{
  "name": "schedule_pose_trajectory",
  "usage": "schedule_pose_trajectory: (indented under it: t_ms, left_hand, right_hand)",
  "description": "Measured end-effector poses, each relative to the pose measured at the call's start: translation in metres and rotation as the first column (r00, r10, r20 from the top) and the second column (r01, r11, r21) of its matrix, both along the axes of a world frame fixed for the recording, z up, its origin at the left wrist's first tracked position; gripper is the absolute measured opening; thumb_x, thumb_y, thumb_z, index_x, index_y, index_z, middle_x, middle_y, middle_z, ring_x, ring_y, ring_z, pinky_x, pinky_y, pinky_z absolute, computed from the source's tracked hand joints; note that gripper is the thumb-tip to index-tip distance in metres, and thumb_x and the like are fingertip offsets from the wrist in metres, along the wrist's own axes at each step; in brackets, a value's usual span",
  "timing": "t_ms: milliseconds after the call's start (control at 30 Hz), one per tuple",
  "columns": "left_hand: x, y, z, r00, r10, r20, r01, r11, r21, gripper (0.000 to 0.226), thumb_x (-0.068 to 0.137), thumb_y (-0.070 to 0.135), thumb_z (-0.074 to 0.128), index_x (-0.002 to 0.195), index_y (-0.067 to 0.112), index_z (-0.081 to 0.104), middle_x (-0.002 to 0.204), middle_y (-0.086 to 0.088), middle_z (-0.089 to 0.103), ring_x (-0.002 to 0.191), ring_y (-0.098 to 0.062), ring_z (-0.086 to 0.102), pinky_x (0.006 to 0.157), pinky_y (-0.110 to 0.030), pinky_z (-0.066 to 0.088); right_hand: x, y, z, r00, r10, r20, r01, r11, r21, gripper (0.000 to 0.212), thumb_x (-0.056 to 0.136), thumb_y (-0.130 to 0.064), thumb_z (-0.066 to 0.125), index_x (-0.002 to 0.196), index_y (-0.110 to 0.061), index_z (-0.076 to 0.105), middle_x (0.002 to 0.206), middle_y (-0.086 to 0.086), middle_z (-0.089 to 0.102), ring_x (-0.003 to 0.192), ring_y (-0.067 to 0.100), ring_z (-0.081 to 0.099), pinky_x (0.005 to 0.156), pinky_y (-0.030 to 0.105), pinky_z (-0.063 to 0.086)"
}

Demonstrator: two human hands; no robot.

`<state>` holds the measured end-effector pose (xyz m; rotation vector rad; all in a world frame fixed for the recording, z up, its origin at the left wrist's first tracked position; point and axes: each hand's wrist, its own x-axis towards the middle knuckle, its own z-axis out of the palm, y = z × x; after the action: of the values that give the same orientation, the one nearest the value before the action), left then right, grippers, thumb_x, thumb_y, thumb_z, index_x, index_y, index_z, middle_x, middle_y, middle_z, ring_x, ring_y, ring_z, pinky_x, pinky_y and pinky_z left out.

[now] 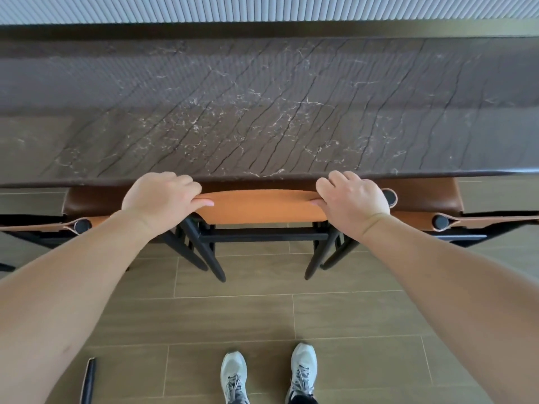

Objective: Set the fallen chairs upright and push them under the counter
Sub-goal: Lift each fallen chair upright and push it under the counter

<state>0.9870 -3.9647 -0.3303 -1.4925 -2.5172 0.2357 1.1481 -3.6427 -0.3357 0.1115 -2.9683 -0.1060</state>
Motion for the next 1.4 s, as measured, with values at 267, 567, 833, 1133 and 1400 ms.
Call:
schedule_pose_trajectory:
  t_ms: [267,567,833,1133,1400]
  left_hand:
    - [0.020,-0.008,-0.017,0.999,0.020,0.036,-0.020,1.000,-0.004,0.054,0.097,0.050,0.038,0.065,0.011,0.057,0.057,-0.002,0.043,0.048,-0.026,0.043,0.043,-0.029,0.027]
    - [0.024,0.016,-0.011,0.999,0.001,0.035,-0.001,1.000,-0.001,0.054,0.097,0.048,0.039,0.068,0.008,0.060,0.058,-0.005,0.048,0.048,-0.027,0.046,0.043,-0.028,0.029]
    - [0.001,-0.006,-0.016,1.000,-0.020,0.016,0.020,1.000,0.000,0.053,0.094,0.048,0.041,0.067,0.008,0.062,0.057,-0.004,0.046,0.048,-0.027,0.045,0.046,-0.027,0.023]
    - [0.026,0.015,-0.028,0.997,0.041,0.060,-0.042,0.999,0.008,0.054,0.099,0.047,0.039,0.066,0.010,0.060,0.058,-0.003,0.048,0.048,-0.025,0.041,0.041,-0.029,0.028]
    - [0.035,0.026,-0.039,0.990,0.064,0.125,-0.057,0.996,-0.062,0.038,0.091,0.033,0.064,0.063,0.010,0.056,0.056,-0.003,0.041,0.047,-0.024,0.036,0.039,-0.029,0.028]
  right_hand:
    - [0.015,-0.007,-0.015,1.000,-0.017,0.023,0.017,0.999,-0.027,0.027,0.078,-0.024,0.079,0.080,-0.009,0.056,0.071,0.008,0.053,0.059,0.031,0.053,0.041,0.030,0.034]
    - [0.006,0.018,-0.014,1.000,-0.014,0.008,0.014,0.999,-0.034,0.027,0.081,-0.025,0.078,0.083,-0.007,0.058,0.075,0.012,0.055,0.065,0.035,0.056,0.046,0.033,0.037]
    - [0.002,-0.010,-0.018,0.999,-0.005,0.033,0.007,0.999,-0.044,0.023,0.085,-0.026,0.072,0.082,-0.010,0.057,0.074,0.008,0.054,0.063,0.032,0.053,0.045,0.032,0.036]
    - [0.005,0.016,-0.026,0.998,-0.019,0.053,0.021,0.999,-0.031,0.028,0.078,-0.022,0.081,0.077,-0.009,0.056,0.069,0.008,0.052,0.059,0.031,0.053,0.045,0.030,0.031]
    - [0.005,0.029,-0.038,0.996,0.036,0.078,-0.034,0.999,-0.028,0.028,0.081,-0.020,0.078,0.077,-0.005,0.056,0.068,0.012,0.051,0.055,0.032,0.050,0.043,0.031,0.029]
